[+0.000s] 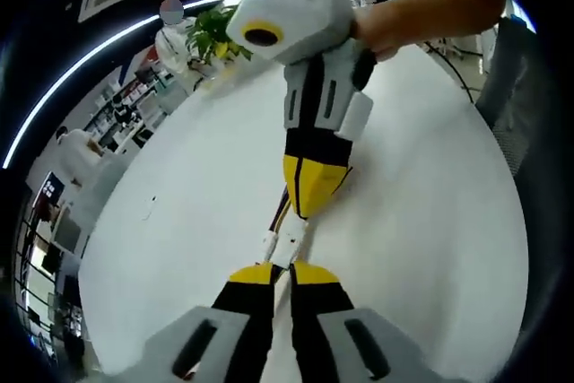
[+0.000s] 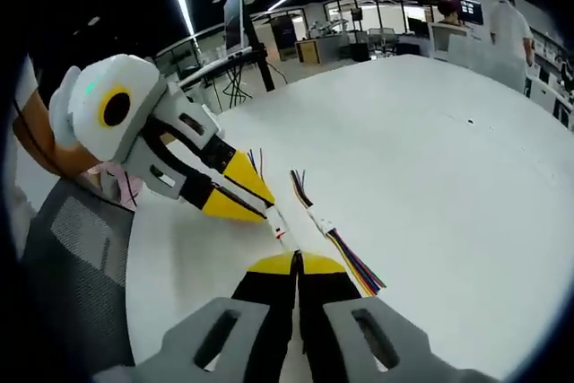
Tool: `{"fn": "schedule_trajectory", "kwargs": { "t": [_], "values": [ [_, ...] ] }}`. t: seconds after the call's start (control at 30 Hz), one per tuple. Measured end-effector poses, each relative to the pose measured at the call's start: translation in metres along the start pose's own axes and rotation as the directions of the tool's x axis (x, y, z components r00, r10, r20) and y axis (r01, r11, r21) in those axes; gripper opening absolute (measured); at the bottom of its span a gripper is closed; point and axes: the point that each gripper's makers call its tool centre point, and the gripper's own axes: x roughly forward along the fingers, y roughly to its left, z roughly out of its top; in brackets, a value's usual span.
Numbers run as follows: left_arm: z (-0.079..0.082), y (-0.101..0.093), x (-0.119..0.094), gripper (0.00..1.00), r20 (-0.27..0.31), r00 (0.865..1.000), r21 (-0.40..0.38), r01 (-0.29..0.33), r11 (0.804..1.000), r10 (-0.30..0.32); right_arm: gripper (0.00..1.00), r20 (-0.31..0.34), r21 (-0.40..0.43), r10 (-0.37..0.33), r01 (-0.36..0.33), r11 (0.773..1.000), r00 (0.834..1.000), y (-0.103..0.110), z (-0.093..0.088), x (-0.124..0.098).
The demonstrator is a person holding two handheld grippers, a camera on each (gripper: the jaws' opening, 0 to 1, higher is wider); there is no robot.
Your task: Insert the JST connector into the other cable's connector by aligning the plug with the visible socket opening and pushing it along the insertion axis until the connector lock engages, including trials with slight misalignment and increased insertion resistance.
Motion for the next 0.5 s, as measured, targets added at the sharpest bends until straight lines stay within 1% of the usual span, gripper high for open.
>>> {"fn": "schedule_trajectory", "kwargs": {
  "t": [0.27, 0.33, 0.43, 0.5],
  "values": [
    [0.0017, 0.0030, -0.0017, 0.00, 0.004, 1.000, 0.017, -0.014, 1.000, 0.014, 0.00, -0.006, -0.002, 0.001, -0.001, 1.000, 1.000, 0.0005, 0.0019, 0.0016],
    [0.0012, 0.0031, -0.0016, 0.00, 0.005, 1.000, 0.038, -0.016, 0.999, 0.016, 0.00, -0.010, -0.008, -0.002, 0.002, 1.000, 1.000, 0.0003, 0.0024, 0.0013],
    [0.0001, 0.0016, -0.0005, 0.00, -0.013, 1.000, 0.093, -0.026, 0.995, 0.028, 0.00, -0.014, -0.007, -0.002, 0.002, 1.000, 1.000, 0.0013, 0.0037, 0.0015],
    [0.0020, -0.0018, 0.0008, 0.00, -0.013, 1.000, 0.107, -0.024, 0.994, 0.026, 0.00, -0.029, -0.018, -0.019, 0.019, 1.000, 0.999, 0.0014, 0.0036, 0.0025]
  ]
}}
